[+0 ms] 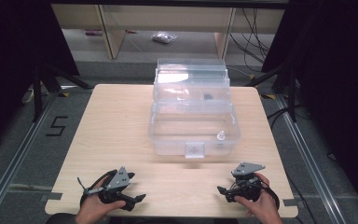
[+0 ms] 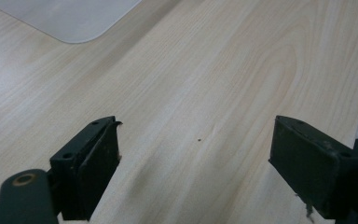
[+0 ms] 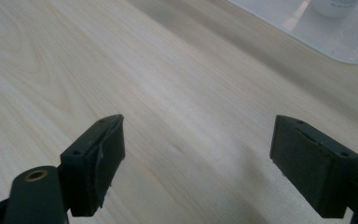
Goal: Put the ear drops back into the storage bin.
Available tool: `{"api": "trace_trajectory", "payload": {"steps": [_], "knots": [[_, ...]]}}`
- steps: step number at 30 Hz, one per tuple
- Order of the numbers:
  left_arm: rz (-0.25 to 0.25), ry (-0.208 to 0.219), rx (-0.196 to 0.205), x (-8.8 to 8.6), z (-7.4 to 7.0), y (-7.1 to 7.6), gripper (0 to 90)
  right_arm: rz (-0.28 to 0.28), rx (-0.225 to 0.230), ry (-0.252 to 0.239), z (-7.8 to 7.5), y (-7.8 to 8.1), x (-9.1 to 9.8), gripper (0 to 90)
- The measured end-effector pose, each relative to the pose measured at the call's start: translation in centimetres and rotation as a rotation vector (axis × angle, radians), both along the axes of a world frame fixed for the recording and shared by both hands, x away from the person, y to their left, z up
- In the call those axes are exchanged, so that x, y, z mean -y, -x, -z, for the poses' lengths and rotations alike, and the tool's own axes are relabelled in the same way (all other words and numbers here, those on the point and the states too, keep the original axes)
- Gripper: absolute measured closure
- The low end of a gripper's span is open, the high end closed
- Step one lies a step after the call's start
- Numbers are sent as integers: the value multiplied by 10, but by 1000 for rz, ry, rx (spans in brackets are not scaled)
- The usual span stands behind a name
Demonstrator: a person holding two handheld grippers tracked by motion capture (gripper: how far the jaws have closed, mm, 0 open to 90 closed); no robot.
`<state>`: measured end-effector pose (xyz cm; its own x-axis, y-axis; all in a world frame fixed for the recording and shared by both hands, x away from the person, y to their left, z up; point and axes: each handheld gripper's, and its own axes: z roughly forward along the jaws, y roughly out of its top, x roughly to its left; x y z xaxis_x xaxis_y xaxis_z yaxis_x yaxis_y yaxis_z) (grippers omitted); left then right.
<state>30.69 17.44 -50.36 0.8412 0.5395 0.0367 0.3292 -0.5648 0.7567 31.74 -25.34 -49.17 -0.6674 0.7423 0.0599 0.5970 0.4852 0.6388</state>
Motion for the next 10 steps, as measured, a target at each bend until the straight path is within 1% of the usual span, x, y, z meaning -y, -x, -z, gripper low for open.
{"api": "trace_trajectory", "payload": {"steps": [1, 2, 3, 4, 6, 9, 10], "knots": [[-2, -1, -1, 0, 0, 0, 151, -12, 25, 3, 1, -1, 0, 186], [-3, 1, -2, 0, 0, 0, 151, -11, 26, 1, 1, -1, 0, 185], [0, -1, -3, 0, 0, 0, 151, -1, 16, -6, 2, -1, 0, 185], [-2, 1, -2, 0, 0, 0, 151, -12, 6, 7, -1, -2, 2, 185], [2, -2, -2, 0, 0, 0, 151, -12, 1, 7, -1, -2, 2, 184], [-2, 1, -3, 0, 0, 0, 151, -13, 6, 8, -1, -2, 2, 184], [-2, 0, -3, 0, 0, 0, 151, -8, 12, -1, 0, -2, 1, 184]]}}
